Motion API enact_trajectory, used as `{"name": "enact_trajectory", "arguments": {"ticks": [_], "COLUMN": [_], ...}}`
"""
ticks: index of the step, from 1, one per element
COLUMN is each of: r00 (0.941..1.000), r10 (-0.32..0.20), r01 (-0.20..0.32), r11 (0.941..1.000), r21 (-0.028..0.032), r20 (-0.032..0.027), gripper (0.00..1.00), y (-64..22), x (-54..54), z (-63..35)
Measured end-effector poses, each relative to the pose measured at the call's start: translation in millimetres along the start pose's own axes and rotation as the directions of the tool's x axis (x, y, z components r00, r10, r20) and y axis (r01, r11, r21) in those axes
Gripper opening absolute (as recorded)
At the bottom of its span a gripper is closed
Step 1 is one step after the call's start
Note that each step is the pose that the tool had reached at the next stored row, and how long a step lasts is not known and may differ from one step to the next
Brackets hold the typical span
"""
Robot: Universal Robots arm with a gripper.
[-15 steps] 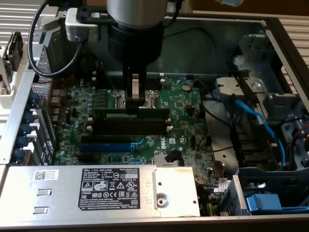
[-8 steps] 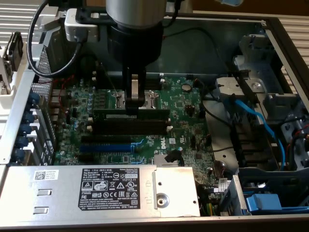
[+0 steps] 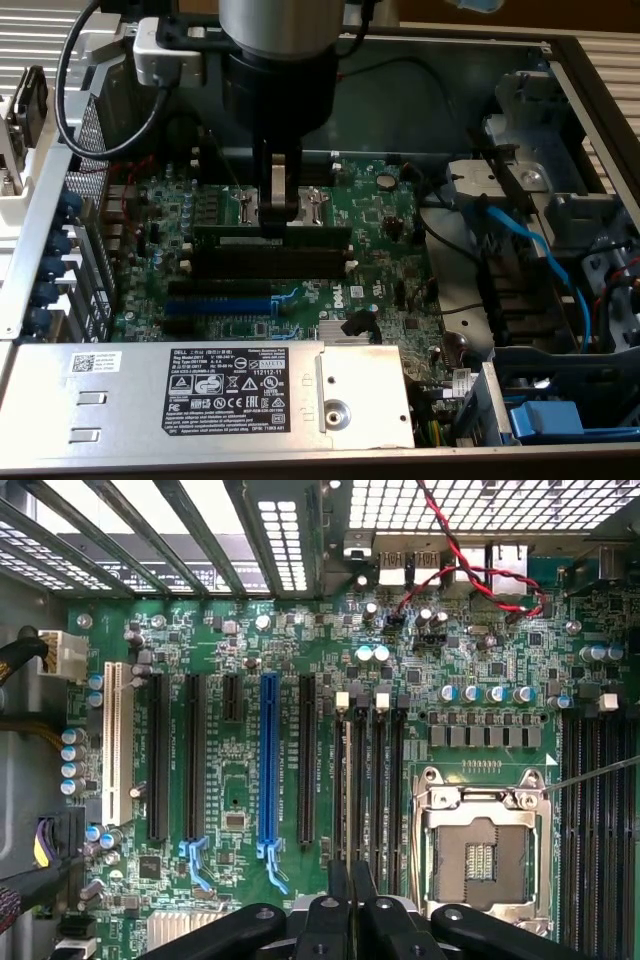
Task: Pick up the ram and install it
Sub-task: 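Insert the ram into the slot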
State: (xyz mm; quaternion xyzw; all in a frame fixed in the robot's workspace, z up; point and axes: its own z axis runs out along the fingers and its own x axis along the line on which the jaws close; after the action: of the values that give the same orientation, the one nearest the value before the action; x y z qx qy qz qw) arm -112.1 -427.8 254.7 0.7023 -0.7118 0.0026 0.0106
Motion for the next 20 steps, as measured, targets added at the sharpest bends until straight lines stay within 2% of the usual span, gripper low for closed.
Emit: {"name": "enact_trajectory", "arguments": {"ticks": [2,5,6,20], "r00": [1.0000,1.0000,1.0000,1.0000], "r10": [0.004,0.005,0.006,0.006], "r01": [-0.004,-0.005,-0.006,-0.006], "r11": [1.0000,0.9997,0.9997,0.9996], "r21": [0.0064,0.0223,0.0250,0.0262], "r20": [-0.0002,-0.0006,-0.0007,-0.0008], "gripper": [0.12,0.12,0.12,0.12], "y": [0.2,1.4,2.2,5.7], "x": [0.0,0.0,-0.1,-0.1], "z": [0.0,0.0,0.0,3.5]}}
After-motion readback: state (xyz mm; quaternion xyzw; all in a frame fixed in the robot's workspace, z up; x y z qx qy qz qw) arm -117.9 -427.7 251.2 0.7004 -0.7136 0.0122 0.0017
